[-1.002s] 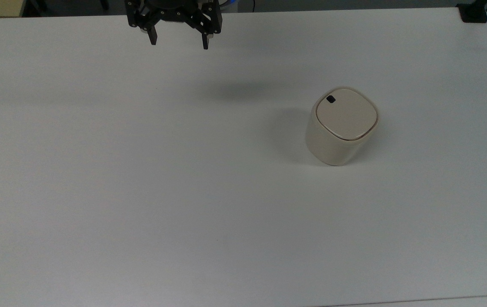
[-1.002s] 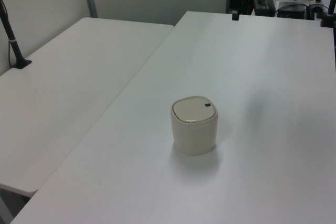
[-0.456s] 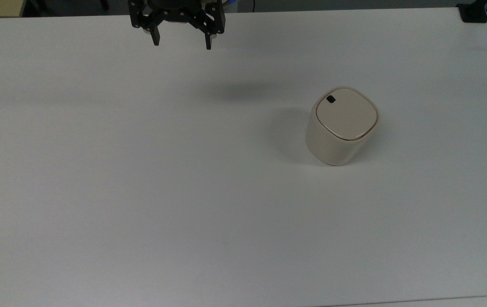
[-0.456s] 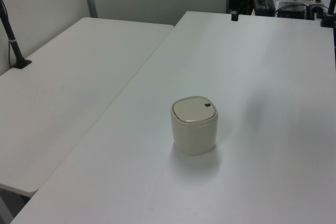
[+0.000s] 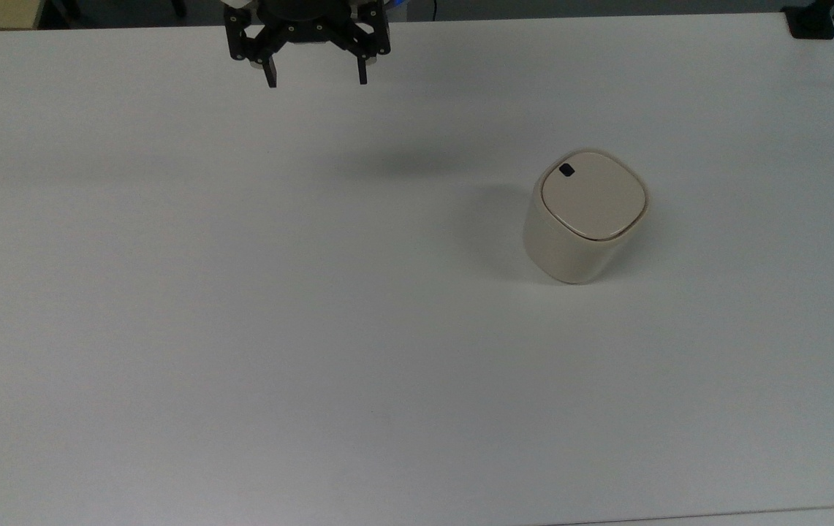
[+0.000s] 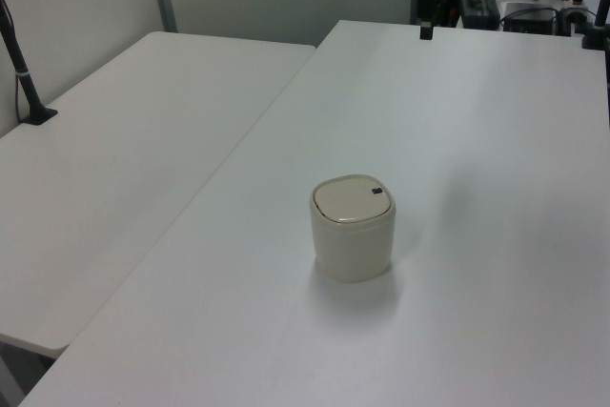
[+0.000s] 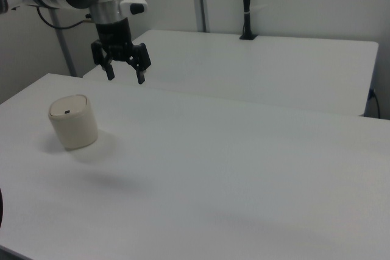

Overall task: Open the trash bin
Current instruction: 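Move the gripper over the cream bin and lower it onto the lid button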

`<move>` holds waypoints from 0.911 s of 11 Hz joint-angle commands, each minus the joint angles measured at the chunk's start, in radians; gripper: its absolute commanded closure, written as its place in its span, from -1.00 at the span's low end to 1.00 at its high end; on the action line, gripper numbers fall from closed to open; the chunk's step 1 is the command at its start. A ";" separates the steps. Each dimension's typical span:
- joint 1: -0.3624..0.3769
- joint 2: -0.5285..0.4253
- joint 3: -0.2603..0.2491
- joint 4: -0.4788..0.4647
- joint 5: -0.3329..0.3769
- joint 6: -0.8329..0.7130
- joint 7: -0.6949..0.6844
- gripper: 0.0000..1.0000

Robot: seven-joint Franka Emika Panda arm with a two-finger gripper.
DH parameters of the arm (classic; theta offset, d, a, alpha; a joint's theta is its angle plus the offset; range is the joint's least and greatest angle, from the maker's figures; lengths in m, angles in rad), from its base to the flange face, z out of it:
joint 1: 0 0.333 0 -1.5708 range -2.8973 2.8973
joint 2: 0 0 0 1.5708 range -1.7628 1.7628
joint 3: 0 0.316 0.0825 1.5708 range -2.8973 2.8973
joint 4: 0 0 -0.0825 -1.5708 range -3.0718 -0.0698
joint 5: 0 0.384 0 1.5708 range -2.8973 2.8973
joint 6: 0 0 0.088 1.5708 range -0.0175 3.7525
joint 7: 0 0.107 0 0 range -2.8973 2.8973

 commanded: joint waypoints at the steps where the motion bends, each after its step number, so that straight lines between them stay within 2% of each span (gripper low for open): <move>1: 0.063 0.026 0.018 0.009 -0.005 0.015 -0.164 -1.00; 2: 0.101 0.034 0.023 0.009 -0.005 0.015 -0.210 -1.00; 5: 0.190 0.054 0.027 0.009 -0.007 0.017 -0.224 -1.00; 6: 0.227 0.060 0.029 0.007 -0.008 0.019 -0.224 -0.95; 7: 0.254 0.068 0.029 0.009 -0.011 0.037 -0.223 -0.72; 8: 0.282 0.071 0.029 0.004 -0.016 0.072 -0.223 -0.36; 9: 0.302 0.080 0.029 0.002 -0.018 0.095 -0.223 0.28; 10: 0.310 0.099 0.029 0.008 -0.013 0.106 -0.221 0.84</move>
